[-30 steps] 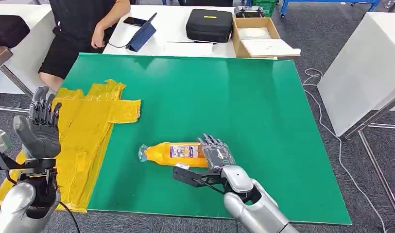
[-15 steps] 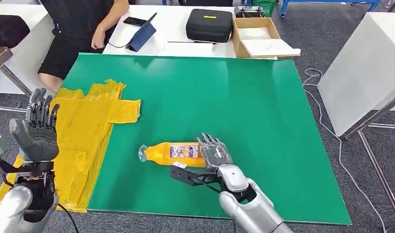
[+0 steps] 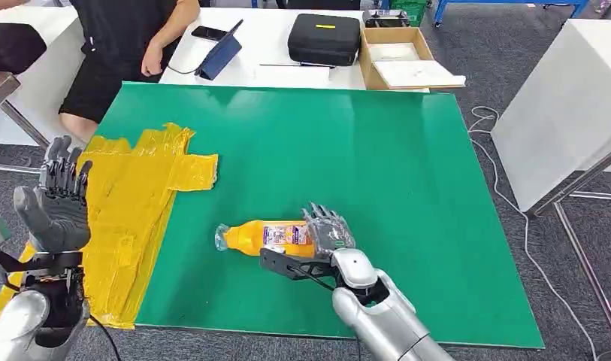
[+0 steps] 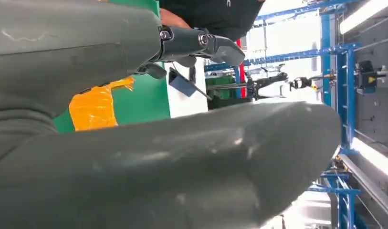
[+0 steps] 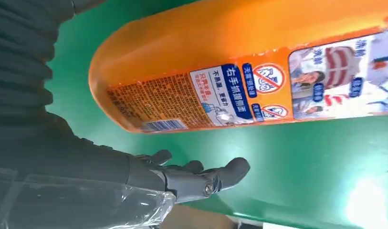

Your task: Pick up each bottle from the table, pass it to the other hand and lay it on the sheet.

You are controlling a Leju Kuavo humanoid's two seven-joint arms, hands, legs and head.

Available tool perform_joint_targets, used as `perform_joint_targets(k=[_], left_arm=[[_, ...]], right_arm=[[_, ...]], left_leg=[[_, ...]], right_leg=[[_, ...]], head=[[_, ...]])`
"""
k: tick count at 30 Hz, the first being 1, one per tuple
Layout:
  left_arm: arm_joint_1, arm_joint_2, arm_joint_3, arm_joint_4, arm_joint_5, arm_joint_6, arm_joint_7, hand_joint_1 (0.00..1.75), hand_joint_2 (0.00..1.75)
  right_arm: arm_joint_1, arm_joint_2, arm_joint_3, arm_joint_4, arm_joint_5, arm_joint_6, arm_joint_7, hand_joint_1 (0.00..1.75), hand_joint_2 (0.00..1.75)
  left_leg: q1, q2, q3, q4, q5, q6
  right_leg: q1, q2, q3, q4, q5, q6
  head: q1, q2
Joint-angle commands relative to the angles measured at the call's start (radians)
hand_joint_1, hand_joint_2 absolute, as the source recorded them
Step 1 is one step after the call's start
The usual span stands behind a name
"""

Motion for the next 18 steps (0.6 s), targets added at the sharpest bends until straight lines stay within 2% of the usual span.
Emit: perform_joint_targets(k=[1,8,9,10,11,13,17,18], left_arm=[[-0.025,-0.058,0.0,0.013,-0.01,0.001,0.012,0.0,0.0],[-0.071,-0.077,-0.022,0.04,-0.019,-0.027,0.032,0.0,0.0],[-0.077,-0.074,-0.029,0.043,-0.021,-0.033,0.037,0.0,0.0],[-0.084,-0.074,-0.032,0.043,-0.021,-0.035,0.038,0.0,0.0],[-0.09,-0.074,-0.034,0.044,-0.022,-0.035,0.038,0.0,0.0],[-0.096,-0.068,-0.039,0.042,-0.023,-0.035,0.039,0.0,0.0],[-0.091,-0.06,-0.034,0.023,-0.022,-0.033,0.038,0.0,0.0],[-0.087,-0.059,-0.032,0.019,-0.021,-0.032,0.038,0.0,0.0]], right_arm=[[-0.063,0.016,-0.023,0.144,0.006,-0.011,-0.004,0.0,1.75],[-0.063,0.003,-0.052,0.193,0.011,-0.02,0.009,0.0,1.75],[-0.06,0.001,-0.06,0.2,0.009,-0.021,0.01,0.17,1.75],[-0.056,-0.002,-0.067,0.206,0.007,-0.023,0.01,1.62,1.75],[-0.052,-0.006,-0.072,0.212,0.007,-0.025,0.01,1.71,1.75],[-0.046,-0.004,-0.087,0.223,0.007,-0.03,0.009,1.75,1.75],[-0.028,-0.003,-0.107,0.234,0.011,-0.037,0.006,1.69,1.75],[-0.027,-0.002,-0.11,0.237,0.012,-0.036,0.006,1.73,1.75]], left_leg=[[0.001,-0.001,0.001,-0.001,0.0,-0.003],[0.002,-0.004,0.002,-0.001,0.002,-0.004],[0.001,-0.004,0.001,-0.001,0.001,-0.003],[0.001,-0.003,0.001,-0.001,0.001,-0.003],[0.0,-0.002,0.001,-0.001,0.001,-0.002],[0.001,-0.003,0.001,-0.001,0.001,-0.002],[0.001,-0.004,0.002,-0.001,0.001,-0.003],[0.001,-0.004,0.003,-0.001,0.001,-0.003]], right_leg=[[0.001,-0.002,0.002,-0.002,0.001,-0.002],[0.002,-0.005,0.004,-0.003,0.001,-0.002],[0.001,-0.005,0.003,-0.002,0.001,-0.002],[0.001,-0.004,0.002,-0.002,0.0,-0.001],[0.0,-0.003,0.002,-0.001,0.0,-0.001],[0.001,-0.004,0.002,-0.002,0.0,-0.001],[0.001,-0.004,0.003,-0.002,0.0,-0.001],[0.001,-0.005,0.004,-0.003,0.0,-0.002]], head=[[0.0,0.0],[0.0,0.0],[0.0,0.0],[0.0,0.0],[0.0,0.0],[0.0,0.0],[0.0,0.0],[0.0,0.0]])
